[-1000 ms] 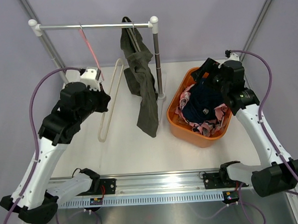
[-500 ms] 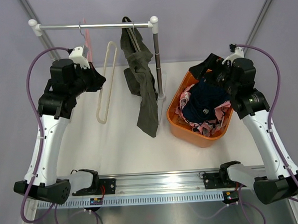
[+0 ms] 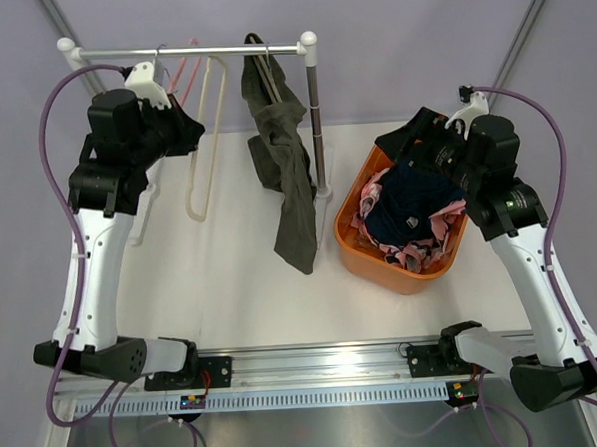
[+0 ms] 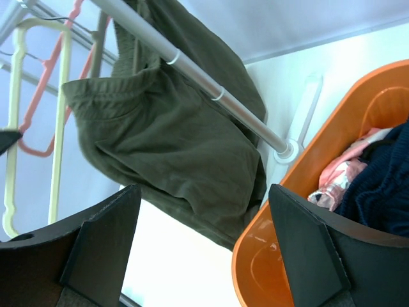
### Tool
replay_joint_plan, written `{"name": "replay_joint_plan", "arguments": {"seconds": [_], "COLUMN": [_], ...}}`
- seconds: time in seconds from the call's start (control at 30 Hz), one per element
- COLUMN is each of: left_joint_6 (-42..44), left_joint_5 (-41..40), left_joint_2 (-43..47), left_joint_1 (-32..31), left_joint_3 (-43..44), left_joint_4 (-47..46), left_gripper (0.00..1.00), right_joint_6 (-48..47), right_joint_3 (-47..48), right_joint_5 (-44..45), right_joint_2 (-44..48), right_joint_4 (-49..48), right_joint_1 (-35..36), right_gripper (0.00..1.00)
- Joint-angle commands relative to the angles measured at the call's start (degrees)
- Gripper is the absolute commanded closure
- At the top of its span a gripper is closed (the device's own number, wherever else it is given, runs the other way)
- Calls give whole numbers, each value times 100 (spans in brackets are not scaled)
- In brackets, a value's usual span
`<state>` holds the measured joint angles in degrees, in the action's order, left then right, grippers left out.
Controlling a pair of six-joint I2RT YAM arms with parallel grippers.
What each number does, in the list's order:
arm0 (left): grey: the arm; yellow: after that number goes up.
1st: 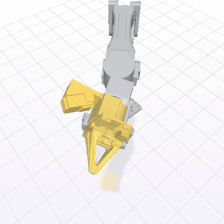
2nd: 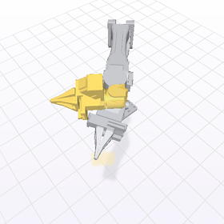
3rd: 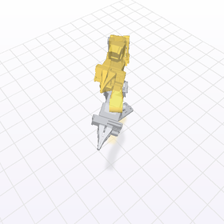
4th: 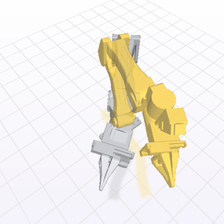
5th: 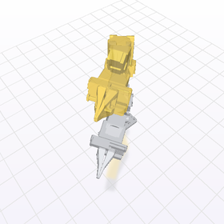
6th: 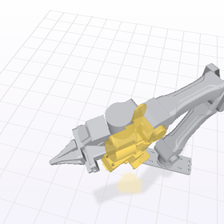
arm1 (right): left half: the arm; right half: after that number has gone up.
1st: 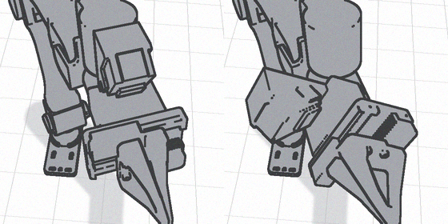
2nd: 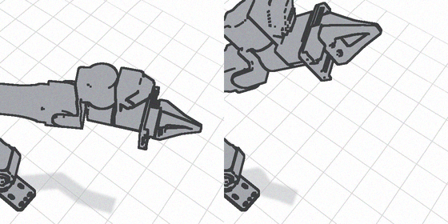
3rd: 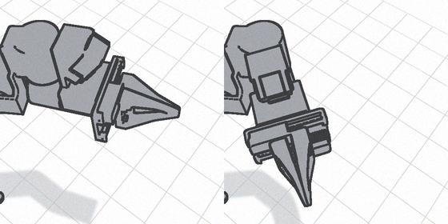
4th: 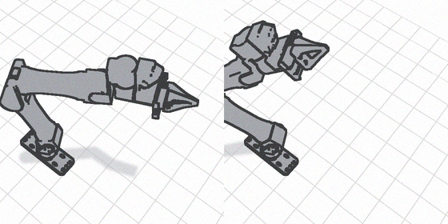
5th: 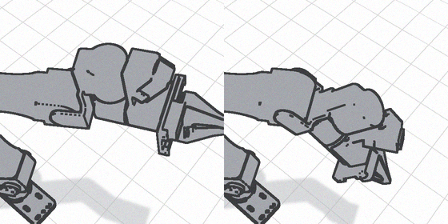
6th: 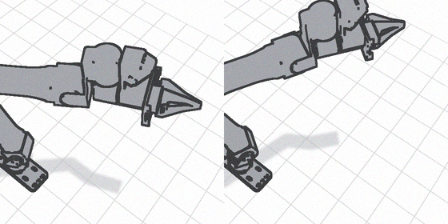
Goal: Remove the shorts from the hanger
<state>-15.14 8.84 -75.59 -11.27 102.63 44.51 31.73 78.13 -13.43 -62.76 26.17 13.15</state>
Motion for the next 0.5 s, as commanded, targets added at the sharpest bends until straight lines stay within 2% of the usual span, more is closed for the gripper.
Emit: {"name": "replay_joint_plan", "arguments": {"seconds": [0.0,0.2,0.47], "left_joint_6": [134,274,353], "left_joint_5": [188,469,671], "left_joint_2": [-368,-1342,-1985], "left_joint_1": [116,318,572], "left_joint_3": [617,1714,2331], "left_joint_4": [-346,-136,-294], "left_gripper": [100,100,100], "right_joint_6": [-105,-158,-263], "right_joint_3": [291,343,379], "right_joint_5": [-195,-256,-256], "right_joint_2": [124,194,194], "right_joint_4": [-25,54,107], "right_joint_1": [109,144,144], "right_gripper": [10,10,10]}}
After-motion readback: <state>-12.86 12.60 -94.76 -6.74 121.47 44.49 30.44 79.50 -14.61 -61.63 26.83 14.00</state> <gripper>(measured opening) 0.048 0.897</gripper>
